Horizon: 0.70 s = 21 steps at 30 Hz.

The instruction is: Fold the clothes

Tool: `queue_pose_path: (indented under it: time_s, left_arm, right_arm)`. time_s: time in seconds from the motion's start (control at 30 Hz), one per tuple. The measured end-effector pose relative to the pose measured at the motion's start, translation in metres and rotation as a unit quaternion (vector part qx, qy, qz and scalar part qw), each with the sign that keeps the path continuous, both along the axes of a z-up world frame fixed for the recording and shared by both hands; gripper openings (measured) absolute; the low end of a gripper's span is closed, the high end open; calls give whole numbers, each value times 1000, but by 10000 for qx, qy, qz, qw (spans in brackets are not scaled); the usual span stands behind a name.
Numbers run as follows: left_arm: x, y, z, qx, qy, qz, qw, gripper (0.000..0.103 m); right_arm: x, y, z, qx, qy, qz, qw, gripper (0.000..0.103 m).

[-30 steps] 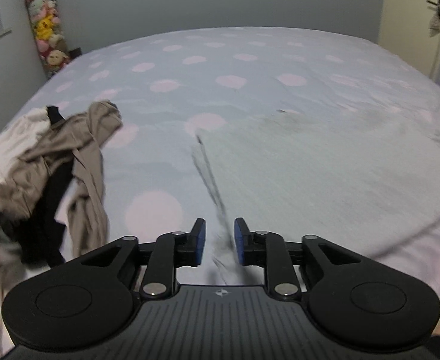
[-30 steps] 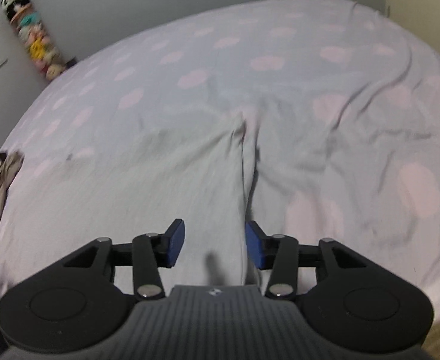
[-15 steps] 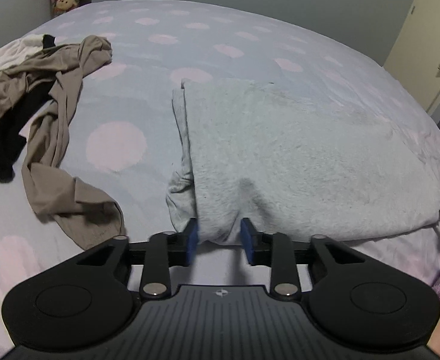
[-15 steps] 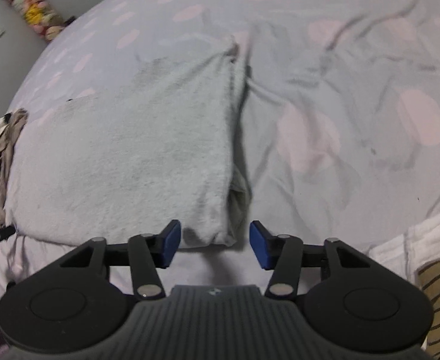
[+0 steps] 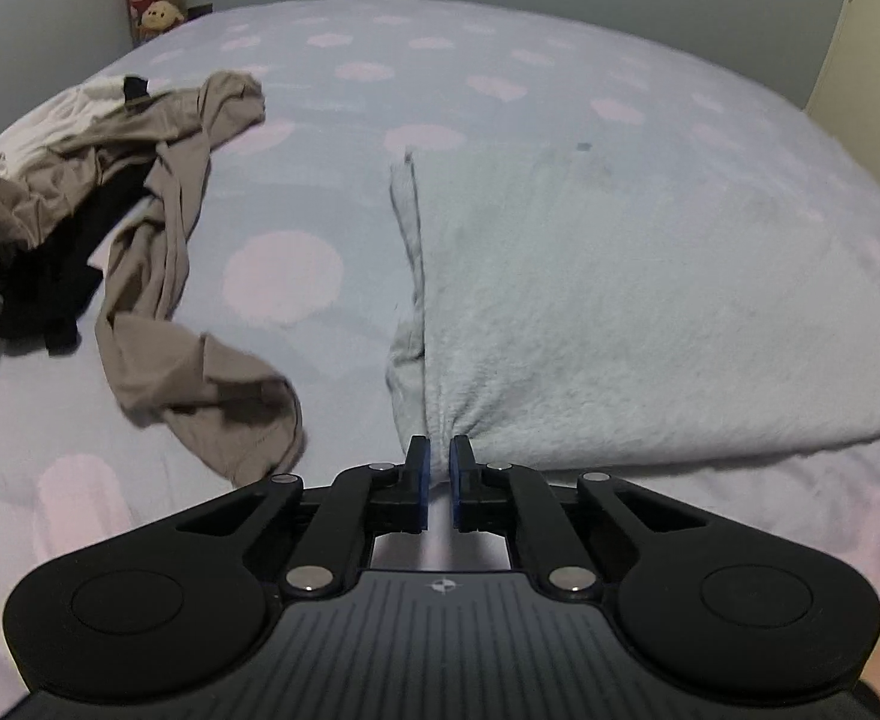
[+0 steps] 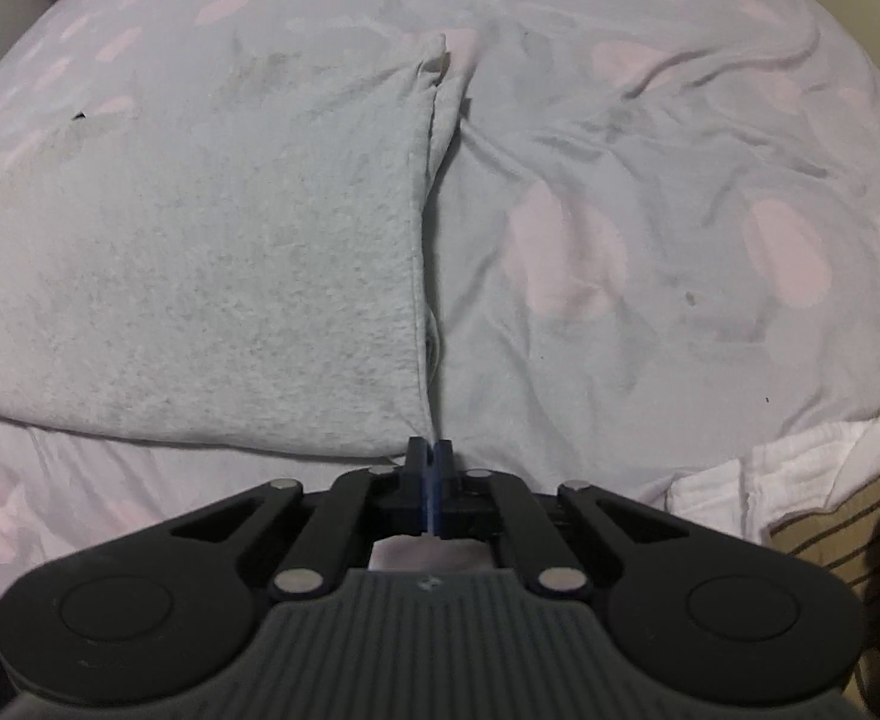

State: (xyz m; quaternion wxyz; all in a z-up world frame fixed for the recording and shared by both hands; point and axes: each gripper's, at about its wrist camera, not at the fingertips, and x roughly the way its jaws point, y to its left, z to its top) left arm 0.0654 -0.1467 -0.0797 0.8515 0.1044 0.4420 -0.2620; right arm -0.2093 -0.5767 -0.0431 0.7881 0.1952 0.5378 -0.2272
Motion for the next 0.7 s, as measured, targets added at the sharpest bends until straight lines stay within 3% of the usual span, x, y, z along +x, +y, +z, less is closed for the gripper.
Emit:
queue_pose_path:
  time_s: [0.27, 0.4, 0.43, 0.47, 0.5, 0.57, 0.6, 0.7]
  left_arm:
    - [-7, 4, 4, 386, -92, -76, 9992, 13]
    - [-12, 12, 12, 338, -207, -112, 9992, 16]
    - [-13, 13, 15, 268, -221, -128, 9993, 21]
    - [-12, 13, 18, 202, -241, -126, 9994, 27]
    - [-12, 12, 22, 118, -268, -126, 9995, 31]
    - [-11, 10, 29, -53, -321, -104, 9994, 49]
    - [-10, 8, 33, -138, -358, -78, 9992, 52]
    - [-6, 5, 45, -390, -482, 34, 9981, 54]
  right_arm:
    - [9, 5, -5, -141, 571, 180, 9981, 2]
    - [-3, 6, 15, -465, -42, -38, 9989, 11]
    - [-8, 7, 20, -515, -298, -66, 9982, 18]
    - [-12, 8, 26, -561, -556, -94, 9968, 38]
    - [-17, 7, 31, -564, -832, -133, 9948, 47]
    - [-25, 2, 40, -432, -1312, -211, 9902, 56]
    - [-28, -2, 43, -341, -1452, -318, 9883, 63]
    - [-36, -14, 50, -130, -1758, -764, 9814, 64]
